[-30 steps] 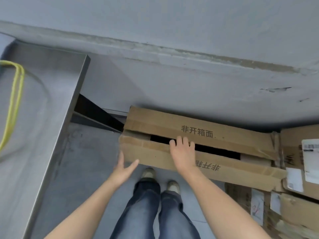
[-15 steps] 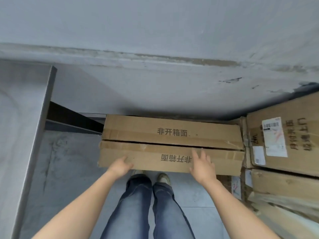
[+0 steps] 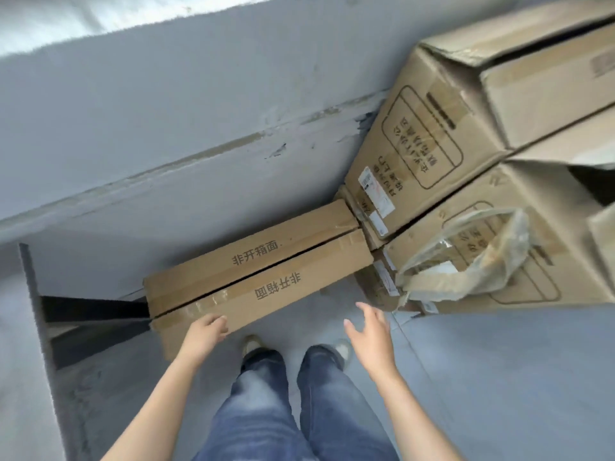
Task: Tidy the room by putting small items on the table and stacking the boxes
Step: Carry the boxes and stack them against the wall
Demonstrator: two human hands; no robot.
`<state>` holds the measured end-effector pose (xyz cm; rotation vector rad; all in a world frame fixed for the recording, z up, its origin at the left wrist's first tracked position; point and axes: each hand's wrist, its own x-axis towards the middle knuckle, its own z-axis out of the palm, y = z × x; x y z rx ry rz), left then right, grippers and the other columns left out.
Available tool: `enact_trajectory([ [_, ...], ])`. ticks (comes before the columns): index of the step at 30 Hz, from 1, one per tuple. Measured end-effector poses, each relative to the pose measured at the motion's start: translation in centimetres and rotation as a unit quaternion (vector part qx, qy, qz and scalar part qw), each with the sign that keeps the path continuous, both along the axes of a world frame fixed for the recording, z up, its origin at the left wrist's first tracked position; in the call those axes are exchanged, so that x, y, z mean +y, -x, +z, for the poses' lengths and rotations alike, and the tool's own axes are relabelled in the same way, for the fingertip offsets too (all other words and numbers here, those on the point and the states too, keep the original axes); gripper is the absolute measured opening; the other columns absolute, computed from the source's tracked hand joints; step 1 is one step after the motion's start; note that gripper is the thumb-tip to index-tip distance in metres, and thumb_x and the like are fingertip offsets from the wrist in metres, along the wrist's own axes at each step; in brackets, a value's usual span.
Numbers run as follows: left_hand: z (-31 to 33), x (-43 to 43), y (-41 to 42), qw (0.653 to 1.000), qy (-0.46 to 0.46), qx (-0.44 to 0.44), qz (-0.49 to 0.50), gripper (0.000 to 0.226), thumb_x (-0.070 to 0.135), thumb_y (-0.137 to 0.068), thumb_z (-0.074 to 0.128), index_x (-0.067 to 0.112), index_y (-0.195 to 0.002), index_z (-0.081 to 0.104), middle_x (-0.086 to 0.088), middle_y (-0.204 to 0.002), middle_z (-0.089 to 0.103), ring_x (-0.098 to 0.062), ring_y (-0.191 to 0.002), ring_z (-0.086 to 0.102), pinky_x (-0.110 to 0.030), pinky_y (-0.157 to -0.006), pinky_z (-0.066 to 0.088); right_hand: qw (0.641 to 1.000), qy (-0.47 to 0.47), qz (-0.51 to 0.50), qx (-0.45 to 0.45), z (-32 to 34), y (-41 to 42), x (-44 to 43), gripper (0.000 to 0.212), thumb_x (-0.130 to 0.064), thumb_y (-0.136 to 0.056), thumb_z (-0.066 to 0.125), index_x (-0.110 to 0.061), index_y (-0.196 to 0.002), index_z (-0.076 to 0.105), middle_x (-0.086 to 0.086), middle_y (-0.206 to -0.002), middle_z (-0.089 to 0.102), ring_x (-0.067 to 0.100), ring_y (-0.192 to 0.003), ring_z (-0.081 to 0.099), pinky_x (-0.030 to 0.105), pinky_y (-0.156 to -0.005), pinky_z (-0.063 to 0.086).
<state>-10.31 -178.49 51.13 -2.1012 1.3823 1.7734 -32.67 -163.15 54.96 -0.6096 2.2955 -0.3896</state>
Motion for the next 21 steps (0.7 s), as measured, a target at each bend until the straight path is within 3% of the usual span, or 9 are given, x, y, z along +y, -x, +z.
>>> enact_trajectory([
  [4,1.9,2.6,4.0,0.987,-0.003,0.005,-0.159,0.023,0.01,-0.095,0.048,0.005,-0.073,0.055,-0.015,-0.086,0.057,-0.022,-0.078,0.052,-0.029,-0.075,0.039,0.996,-0.011,-0.073,-0.046,0.0,-0.9,5.8,0.048,-0.027,-0.094,0.053,-0.012,-0.137,0.04,0.008,-0.138,0.043,0.022,-0.132,0.034,0.026,-0.106,0.026],
  [7,3.4,4.2,7.9,0.969,0.028,0.005,-0.245,0.025,0.013,-0.093,0.049,0.007,-0.069,0.054,-0.013,-0.076,0.056,-0.02,-0.073,0.049,-0.029,-0.067,0.037,0.991,-0.005,-0.12,-0.062,0.3,1.1,8.8,0.049,-0.027,-0.093,0.054,-0.012,-0.137,0.04,0.009,-0.138,0.043,0.022,-0.132,0.036,0.025,-0.104,0.027],
  [14,7.9,10.4,20.6,0.955,0.095,0.071,-0.27,0.029,0.017,-0.096,0.046,0.01,-0.069,0.055,-0.014,-0.077,0.058,-0.021,-0.071,0.051,-0.026,-0.058,0.035,0.965,0.079,-0.248,0.006,2.7,11.3,17.0,0.038,-0.024,-0.091,0.058,-0.005,-0.123,0.055,0.014,-0.124,0.056,0.025,-0.121,0.049,0.026,-0.095,0.034],
  [18,8.8,17.8,28.7,0.906,0.091,0.114,-0.398,0.028,0.018,-0.094,0.05,0.01,-0.068,0.057,-0.007,-0.07,0.056,-0.019,-0.063,0.047,-0.027,-0.054,0.033,0.914,0.095,-0.395,-0.001,2.5,14.4,25.3,0.037,-0.022,-0.091,0.057,-0.002,-0.122,0.055,0.015,-0.129,0.055,0.025,-0.123,0.05,0.026,-0.096,0.036],
  [21,9.5,24.9,32.9,0.829,0.064,0.141,-0.538,0.027,0.033,-0.08,0.05,0.014,-0.061,0.052,-0.005,-0.064,0.054,-0.019,-0.06,0.049,-0.028,-0.059,0.038,0.865,0.086,-0.494,0.008,2.5,13.3,32.0,0.036,-0.022,-0.092,0.054,-0.004,-0.124,0.054,0.014,-0.13,0.054,0.024,-0.123,0.049,0.025,-0.093,0.036],
])
